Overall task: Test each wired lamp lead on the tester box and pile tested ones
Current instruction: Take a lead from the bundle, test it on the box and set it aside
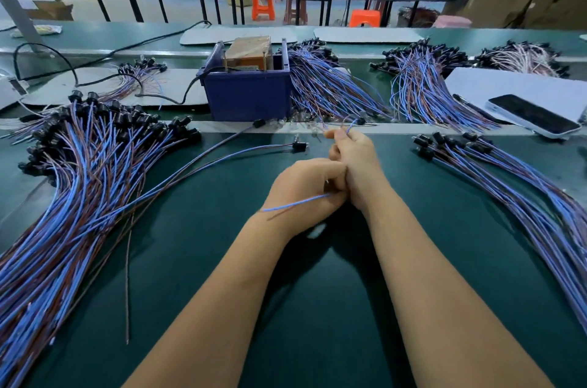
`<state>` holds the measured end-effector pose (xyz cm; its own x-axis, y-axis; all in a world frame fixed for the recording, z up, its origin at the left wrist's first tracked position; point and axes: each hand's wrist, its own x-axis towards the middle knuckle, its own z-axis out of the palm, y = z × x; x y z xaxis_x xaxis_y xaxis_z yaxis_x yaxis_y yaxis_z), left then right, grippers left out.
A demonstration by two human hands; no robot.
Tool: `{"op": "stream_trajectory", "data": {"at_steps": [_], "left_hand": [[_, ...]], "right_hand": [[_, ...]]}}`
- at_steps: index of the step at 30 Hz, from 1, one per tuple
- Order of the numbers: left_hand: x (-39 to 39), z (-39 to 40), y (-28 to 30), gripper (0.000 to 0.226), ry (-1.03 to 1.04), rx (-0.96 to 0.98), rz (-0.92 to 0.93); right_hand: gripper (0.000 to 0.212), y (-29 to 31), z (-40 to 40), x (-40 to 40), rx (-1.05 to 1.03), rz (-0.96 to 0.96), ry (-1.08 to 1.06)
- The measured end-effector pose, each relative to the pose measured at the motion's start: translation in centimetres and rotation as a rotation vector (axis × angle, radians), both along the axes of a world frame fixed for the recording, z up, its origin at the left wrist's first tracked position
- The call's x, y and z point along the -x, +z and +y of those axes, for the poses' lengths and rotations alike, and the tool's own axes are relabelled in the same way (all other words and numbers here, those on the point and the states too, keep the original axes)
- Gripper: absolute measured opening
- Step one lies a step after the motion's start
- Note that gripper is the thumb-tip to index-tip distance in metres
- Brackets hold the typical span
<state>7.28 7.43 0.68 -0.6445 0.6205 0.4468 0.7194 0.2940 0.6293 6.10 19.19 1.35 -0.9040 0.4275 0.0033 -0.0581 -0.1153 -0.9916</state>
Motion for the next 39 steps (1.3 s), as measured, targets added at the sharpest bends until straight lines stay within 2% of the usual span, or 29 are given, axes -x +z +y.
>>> {"op": "stream_trajectory", "data": {"at_steps": [3,7,9,11,14,18,20,23,26,29,33,39], "left_hand": [[-1.8,2.0,0.7,0.011,-0.072,0.050,0.102],[-4.7,5.7,1.8,0.008,-0.180,0.123,0.106],[-6.3,7.8,2.2,0.014,-0.258,0.142,0.103],[-7.7,9.7,2.5,0.022,-0.329,0.169,0.104],[-8.9,11.5,2.3,0.029,-0.382,0.219,0.063],[-8.9,11.3,1.0,0.028,-0.376,0.193,-0.111],[-8.4,10.8,0.2,0.026,-0.336,0.160,-0.193],[-7.4,9.9,-0.6,0.025,-0.240,0.096,-0.283],[-5.8,8.5,-0.8,0.026,-0.100,0.025,-0.317],[-3.5,6.3,-0.5,0.024,0.104,-0.046,-0.284],[-0.4,2.0,0.3,0.023,0.423,-0.180,-0.217],[3.0,-3.9,-0.7,0.027,0.705,0.007,-0.283]], "right_hand": [[0.024,0.6,3.6,-1.3,-0.385,-0.115,-0.047],[0.021,2.3,8.9,-3.7,-0.953,-0.244,-0.110],[0.024,3.2,11.2,-4.9,-1.131,-0.321,-0.148],[0.023,3.6,13.6,-6.2,-1.216,-0.385,-0.195],[0.020,3.7,16.9,-8.2,-1.284,-0.539,-0.248],[0.036,2.6,19.5,-10.2,-1.365,-0.752,-0.352],[0.042,2.0,19.4,-10.3,-1.420,-0.786,-0.425],[0.042,1.6,17.4,-9.4,-1.412,-0.675,-0.469],[0.039,1.4,13.6,-7.4,-1.439,-0.487,-0.407],[0.043,0.7,9.1,-5.0,-1.431,-0.336,-0.294],[0.046,-0.7,2.8,-1.9,-1.386,-0.261,-0.156],[0.046,-1.7,-4.2,1.7,-1.254,-0.070,0.042]]}}
